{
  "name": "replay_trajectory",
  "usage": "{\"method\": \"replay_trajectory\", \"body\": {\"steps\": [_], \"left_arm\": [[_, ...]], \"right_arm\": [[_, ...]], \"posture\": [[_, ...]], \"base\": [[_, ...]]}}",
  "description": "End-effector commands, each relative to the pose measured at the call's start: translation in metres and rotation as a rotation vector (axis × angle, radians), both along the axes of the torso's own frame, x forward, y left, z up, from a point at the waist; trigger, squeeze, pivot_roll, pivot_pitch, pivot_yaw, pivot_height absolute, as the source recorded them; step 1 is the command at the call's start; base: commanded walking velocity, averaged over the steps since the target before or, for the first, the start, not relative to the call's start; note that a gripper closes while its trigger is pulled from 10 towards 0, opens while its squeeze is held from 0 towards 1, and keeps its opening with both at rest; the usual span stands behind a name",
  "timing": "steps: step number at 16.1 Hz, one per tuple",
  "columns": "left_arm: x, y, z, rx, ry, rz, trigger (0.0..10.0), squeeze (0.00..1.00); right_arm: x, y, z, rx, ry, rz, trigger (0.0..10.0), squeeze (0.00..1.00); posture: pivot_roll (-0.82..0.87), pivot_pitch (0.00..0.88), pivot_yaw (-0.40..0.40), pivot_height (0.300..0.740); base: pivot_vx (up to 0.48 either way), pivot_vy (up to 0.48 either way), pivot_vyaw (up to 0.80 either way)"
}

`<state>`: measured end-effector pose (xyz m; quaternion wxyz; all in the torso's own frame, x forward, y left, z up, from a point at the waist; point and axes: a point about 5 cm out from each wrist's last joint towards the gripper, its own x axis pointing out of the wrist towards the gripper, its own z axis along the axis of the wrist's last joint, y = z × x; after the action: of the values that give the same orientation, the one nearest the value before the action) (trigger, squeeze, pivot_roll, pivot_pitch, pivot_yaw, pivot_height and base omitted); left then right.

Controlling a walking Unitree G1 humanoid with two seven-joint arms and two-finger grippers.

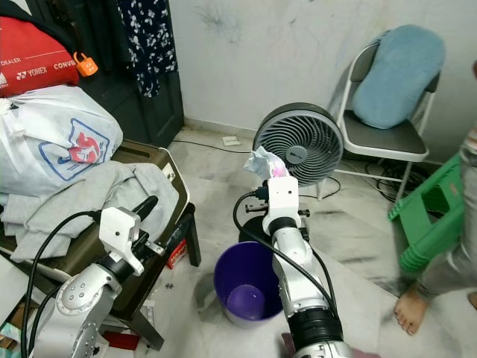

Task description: Clean up the room

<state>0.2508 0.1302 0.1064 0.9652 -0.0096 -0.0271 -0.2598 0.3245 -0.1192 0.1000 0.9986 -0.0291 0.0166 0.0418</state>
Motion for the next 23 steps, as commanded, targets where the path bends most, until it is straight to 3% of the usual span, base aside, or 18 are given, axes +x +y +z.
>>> {"method": "replay_trajectory", "body": {"steps": [1,15,23], "left_arm": [[-0.001,-0.004,-0.002,0.002,0.007,-0.022,10.0,0.0],[0.001,-0.006,-0.003,0.005,0.011,-0.023,10.0,0.0],[-0.005,0.005,-0.006,0.024,0.017,-0.066,10.0,0.0]], "right_arm": [[0.002,0.0,0.001,-0.001,-0.003,-0.003,10.0,0.0],[0.003,0.001,-0.002,-0.008,0.008,0.001,10.0,0.0],[0.002,0.005,-0.011,-0.023,0.054,-0.007,10.0,0.0]], "posture": [[0.04,0.036,-0.024,0.74],[0.04,0.037,-0.025,0.74],[0.05,0.045,-0.029,0.74]], "base": [[0.27,0.0,0.0],[0.356,0.0,0.0],[0.0,0.0,0.0]]}}
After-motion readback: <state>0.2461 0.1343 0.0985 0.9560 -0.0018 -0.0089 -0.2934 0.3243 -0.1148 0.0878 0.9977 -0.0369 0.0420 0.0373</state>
